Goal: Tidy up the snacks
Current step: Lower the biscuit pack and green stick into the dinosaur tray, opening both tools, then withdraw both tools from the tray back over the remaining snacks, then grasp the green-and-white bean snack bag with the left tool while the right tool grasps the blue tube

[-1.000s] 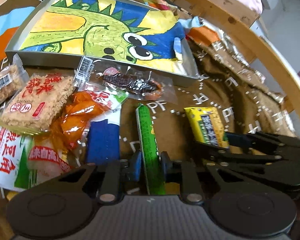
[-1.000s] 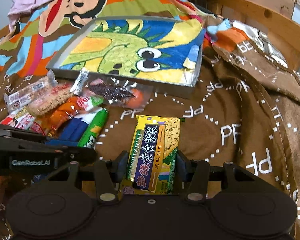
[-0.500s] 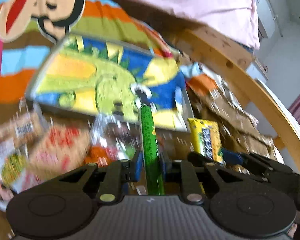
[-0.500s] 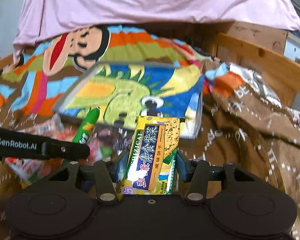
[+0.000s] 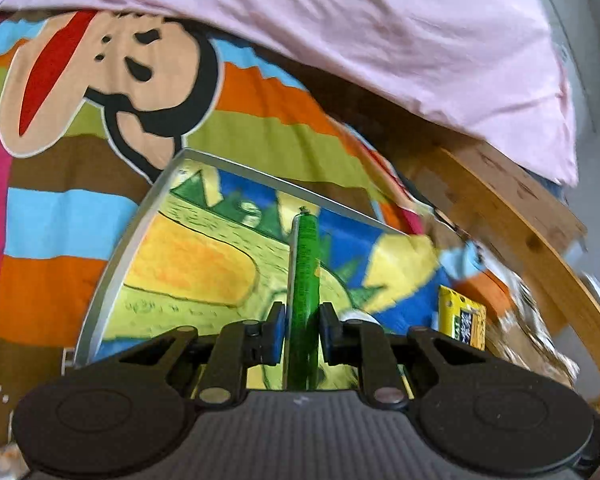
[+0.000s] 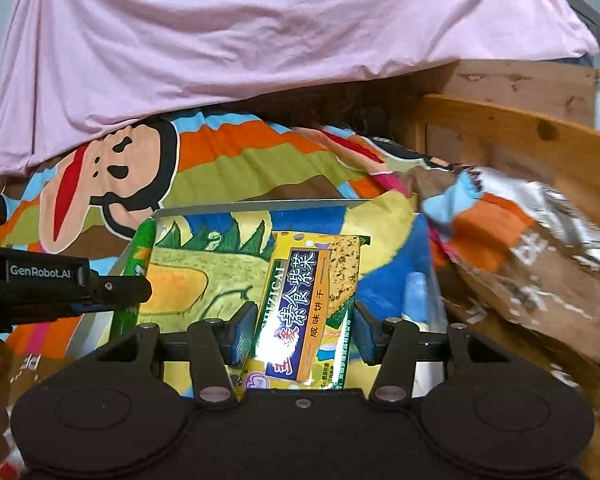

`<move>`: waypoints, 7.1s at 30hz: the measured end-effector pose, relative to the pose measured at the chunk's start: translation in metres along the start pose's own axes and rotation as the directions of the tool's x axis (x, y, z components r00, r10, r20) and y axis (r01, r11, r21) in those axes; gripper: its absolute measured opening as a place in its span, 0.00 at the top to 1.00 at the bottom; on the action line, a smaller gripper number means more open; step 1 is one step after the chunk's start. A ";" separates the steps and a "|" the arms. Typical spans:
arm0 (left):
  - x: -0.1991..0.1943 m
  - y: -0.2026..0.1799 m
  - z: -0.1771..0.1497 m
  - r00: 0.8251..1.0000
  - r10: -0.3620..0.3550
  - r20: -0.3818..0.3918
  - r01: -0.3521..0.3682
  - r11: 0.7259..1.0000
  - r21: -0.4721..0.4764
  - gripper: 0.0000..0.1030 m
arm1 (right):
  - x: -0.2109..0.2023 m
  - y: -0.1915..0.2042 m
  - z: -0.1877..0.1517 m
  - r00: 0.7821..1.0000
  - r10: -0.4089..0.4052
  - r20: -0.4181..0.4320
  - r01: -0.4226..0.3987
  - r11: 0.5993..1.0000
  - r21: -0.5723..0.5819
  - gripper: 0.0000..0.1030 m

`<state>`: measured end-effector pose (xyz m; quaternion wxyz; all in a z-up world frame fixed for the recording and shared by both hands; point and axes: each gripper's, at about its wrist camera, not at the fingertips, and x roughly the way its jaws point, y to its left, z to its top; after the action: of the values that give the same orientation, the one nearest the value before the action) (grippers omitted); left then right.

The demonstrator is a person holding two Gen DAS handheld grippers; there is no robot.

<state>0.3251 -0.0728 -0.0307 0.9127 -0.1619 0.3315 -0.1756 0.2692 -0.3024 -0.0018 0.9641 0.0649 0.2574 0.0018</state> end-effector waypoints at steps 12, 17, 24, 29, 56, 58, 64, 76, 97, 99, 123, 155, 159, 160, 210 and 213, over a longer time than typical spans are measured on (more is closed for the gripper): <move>0.050 0.037 -0.014 0.998 0.062 -0.029 -0.063 0.997 -0.039 0.81 | 0.060 0.012 -0.019 0.996 -0.016 -0.089 0.014 0.999 -0.029 0.49; 0.052 0.036 -0.015 0.996 0.085 -0.037 -0.086 0.996 -0.023 0.82 | 0.067 0.019 -0.027 0.993 -0.023 -0.116 0.017 0.998 -0.053 0.49; 0.052 0.034 -0.017 0.989 0.141 -0.045 -0.141 0.990 -0.009 0.80 | 0.070 0.015 -0.032 0.990 -0.033 -0.137 0.027 0.999 -0.044 0.49; 0.048 0.030 -0.021 0.986 0.160 -0.056 -0.159 0.987 0.016 0.79 | 0.068 0.015 -0.033 0.989 -0.024 -0.143 0.018 0.999 -0.045 0.46; -0.176 -0.026 -0.059 0.940 0.272 0.205 -0.309 0.934 0.180 0.00 | -0.154 0.020 -0.020 0.991 -0.020 0.136 0.016 0.999 0.035 0.01; -0.193 -0.026 -0.070 0.934 0.293 0.204 -0.332 0.924 0.192 0.00 | -0.173 0.026 -0.030 0.990 0.002 0.143 -0.007 0.999 0.031 0.01; -0.240 -0.020 -0.096 0.930 0.312 0.193 -0.345 0.923 0.170 0.00 | -0.218 0.047 -0.060 0.986 0.015 0.166 -0.012 1.000 -0.019 0.01; -0.301 0.001 -0.141 0.885 0.453 0.110 -0.465 0.873 0.150 0.00 | -0.260 0.073 -0.115 0.998 -0.031 0.050 0.034 0.998 -0.061 0.01; -0.296 0.001 -0.161 0.891 0.453 0.010 -0.443 0.866 0.233 0.00 | -0.262 0.114 -0.156 0.994 -0.007 -0.106 -0.013 0.982 -0.190 0.01; -0.295 0.000 -0.161 0.883 0.468 0.010 -0.457 0.857 0.238 0.00 | -0.261 0.113 -0.155 0.994 -0.007 -0.113 -0.014 0.983 -0.183 0.01; -0.265 0.013 -0.121 0.886 0.457 -0.078 -0.427 0.870 0.247 0.00 | -0.226 0.071 -0.130 0.980 -0.033 -0.194 0.033 0.999 -0.006 0.01; -0.080 0.033 -0.081 0.856 0.124 -0.503 0.443 0.328 0.835 0.00 | -0.070 0.078 -0.121 0.915 0.058 -0.399 -0.117 0.985 -0.125 0.18; -0.064 0.032 -0.080 0.805 0.147 -0.575 0.519 0.295 0.802 0.00 | -0.064 0.084 -0.123 0.912 0.032 -0.408 -0.098 0.985 -0.143 0.20; -0.059 0.033 -0.082 0.795 0.160 -0.586 0.531 0.284 0.798 0.00 | -0.063 0.084 -0.123 0.913 0.028 -0.408 -0.096 0.984 -0.148 0.21; -0.121 0.038 -0.107 0.769 0.235 -0.595 -0.036 0.945 0.326 0.15 | -0.081 0.079 -0.134 0.901 0.033 -0.433 -0.118 0.978 -0.171 0.63; -0.129 0.040 -0.109 0.774 0.229 -0.590 -0.048 0.951 0.306 0.18 | -0.087 0.081 -0.135 0.902 0.028 -0.431 -0.113 0.978 -0.173 0.65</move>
<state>0.1688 -0.0016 -0.0564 0.7772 0.0571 0.5957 -0.1946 0.1293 -0.2080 -0.0644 0.8855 -0.0220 0.4578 0.0760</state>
